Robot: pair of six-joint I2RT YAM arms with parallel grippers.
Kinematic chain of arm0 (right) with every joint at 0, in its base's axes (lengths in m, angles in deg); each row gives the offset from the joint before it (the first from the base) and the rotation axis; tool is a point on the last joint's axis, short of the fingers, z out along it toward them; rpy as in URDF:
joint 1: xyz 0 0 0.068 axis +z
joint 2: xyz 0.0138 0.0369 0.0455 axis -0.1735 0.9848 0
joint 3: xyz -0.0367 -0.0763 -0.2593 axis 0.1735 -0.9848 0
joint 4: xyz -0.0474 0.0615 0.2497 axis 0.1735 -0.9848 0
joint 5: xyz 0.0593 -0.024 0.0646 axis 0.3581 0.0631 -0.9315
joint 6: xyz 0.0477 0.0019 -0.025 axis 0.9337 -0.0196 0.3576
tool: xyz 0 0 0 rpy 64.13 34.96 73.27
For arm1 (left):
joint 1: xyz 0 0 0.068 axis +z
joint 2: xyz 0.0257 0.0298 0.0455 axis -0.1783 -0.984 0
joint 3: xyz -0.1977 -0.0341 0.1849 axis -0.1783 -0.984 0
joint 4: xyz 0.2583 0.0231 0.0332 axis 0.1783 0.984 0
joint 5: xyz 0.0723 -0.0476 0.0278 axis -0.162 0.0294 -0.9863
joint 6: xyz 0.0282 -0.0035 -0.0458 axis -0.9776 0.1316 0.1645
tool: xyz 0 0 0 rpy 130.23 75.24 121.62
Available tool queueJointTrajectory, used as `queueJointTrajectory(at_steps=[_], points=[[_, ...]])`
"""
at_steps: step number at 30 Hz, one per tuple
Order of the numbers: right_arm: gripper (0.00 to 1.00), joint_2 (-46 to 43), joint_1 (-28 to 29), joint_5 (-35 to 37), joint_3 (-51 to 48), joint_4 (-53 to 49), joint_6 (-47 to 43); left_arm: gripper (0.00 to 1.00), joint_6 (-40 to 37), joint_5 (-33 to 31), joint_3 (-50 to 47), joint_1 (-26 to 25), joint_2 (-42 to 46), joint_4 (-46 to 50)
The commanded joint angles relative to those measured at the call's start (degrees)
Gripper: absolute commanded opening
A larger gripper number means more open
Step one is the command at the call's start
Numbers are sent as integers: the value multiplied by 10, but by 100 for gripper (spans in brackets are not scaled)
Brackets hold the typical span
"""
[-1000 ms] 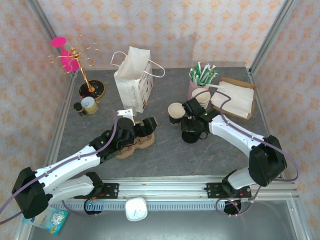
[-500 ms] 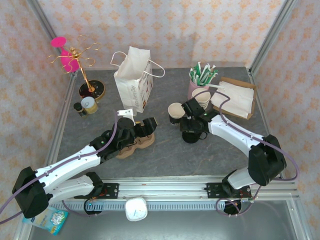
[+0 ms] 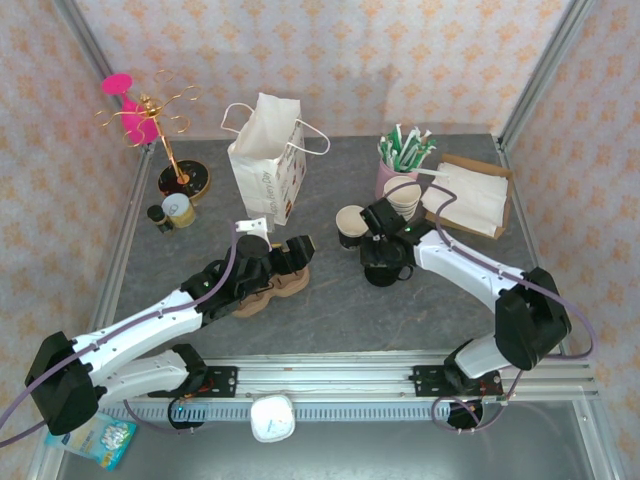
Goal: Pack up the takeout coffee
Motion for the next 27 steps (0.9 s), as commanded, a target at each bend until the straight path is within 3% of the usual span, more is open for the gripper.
queueJointTrajectory(at_steps=[1, 27], points=[[30, 11, 5, 30, 16, -25, -11, 91, -9, 0, 9, -2, -4, -6], [19, -3, 5, 44, 34, -39, -11, 91, -10, 4, 16, -2, -10, -4]])
